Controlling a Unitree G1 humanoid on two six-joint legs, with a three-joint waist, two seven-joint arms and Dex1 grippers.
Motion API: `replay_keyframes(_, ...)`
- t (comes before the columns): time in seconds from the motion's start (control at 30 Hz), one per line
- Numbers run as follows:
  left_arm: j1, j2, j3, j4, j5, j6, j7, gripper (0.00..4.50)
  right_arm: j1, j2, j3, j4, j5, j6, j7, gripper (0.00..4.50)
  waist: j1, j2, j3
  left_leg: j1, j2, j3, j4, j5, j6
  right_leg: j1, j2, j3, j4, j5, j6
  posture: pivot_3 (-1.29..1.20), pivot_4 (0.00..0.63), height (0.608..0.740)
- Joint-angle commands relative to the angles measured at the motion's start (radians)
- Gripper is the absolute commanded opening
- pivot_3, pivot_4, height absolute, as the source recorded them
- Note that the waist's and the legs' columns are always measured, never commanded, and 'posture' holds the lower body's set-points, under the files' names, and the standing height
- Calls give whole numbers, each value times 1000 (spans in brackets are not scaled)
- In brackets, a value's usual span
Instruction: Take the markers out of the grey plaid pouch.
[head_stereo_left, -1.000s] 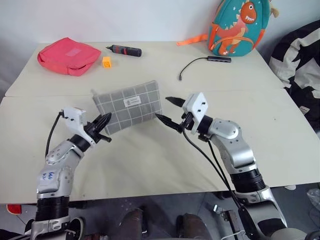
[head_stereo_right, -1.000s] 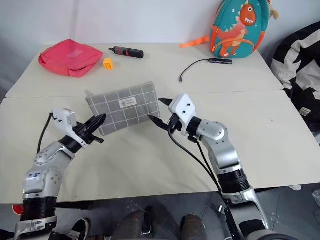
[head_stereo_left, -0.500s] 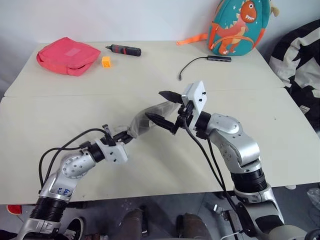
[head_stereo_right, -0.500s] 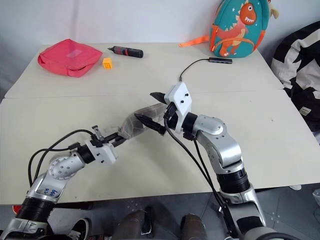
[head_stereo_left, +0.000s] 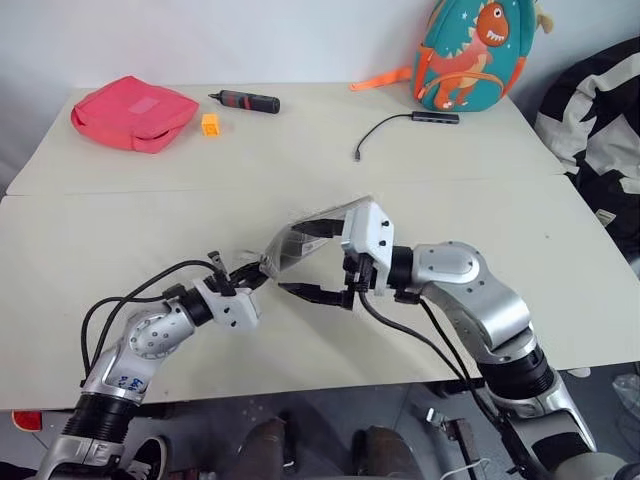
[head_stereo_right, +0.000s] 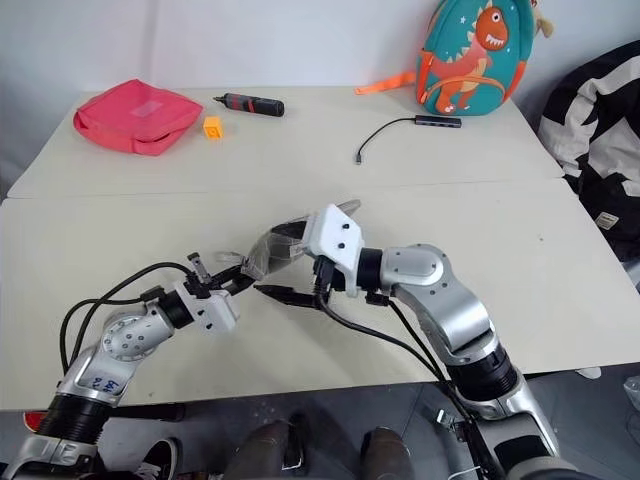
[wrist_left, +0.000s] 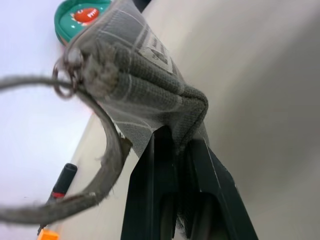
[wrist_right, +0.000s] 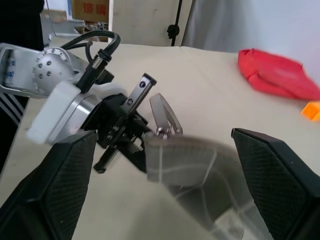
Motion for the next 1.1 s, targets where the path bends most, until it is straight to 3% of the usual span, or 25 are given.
replay_keyframes(0.03,-19,5,-9,-24,43,-18,15,0,-36,36,24,14,-45,-27,-38,4466,0,0,0,0,0,0,0,0,0,0,0,0,0,0,0,0,150,740)
replay_keyframes(0.27,-61,-2,-25,-46,121,2,36,0,-65,60,45,49,-103,-41,-54,4466,1,0,0,0,-1,-1,0,1,2,1,1,-2,1,0,0,0,150,740)
replay_keyframes(0.37,-69,-8,-34,-59,126,15,32,0,-72,71,48,57,-110,-31,-59,3925,0,0,0,0,0,-1,0,1,2,1,2,-3,2,0,0,0,150,740)
replay_keyframes(0.73,-64,-17,-39,-76,119,38,38,0,-60,80,61,69,-120,8,-58,122,-1,0,0,0,0,-1,1,2,3,0,1,-3,6,0,0,0,150,740)
replay_keyframes(0.87,-50,-31,-32,-83,58,53,18,0,-49,89,42,62,-100,23,-64,20,-1,0,0,0,0,-1,1,2,3,0,1,-4,6,0,0,0,150,740)
replay_keyframes(1.1,60,-108,55,-194,-462,267,-153,0,-40,104,-116,95,-49,27,-144,20,-2,0,0,0,1,-3,3,2,3,1,0,-3,6,0,0,0,150,740)
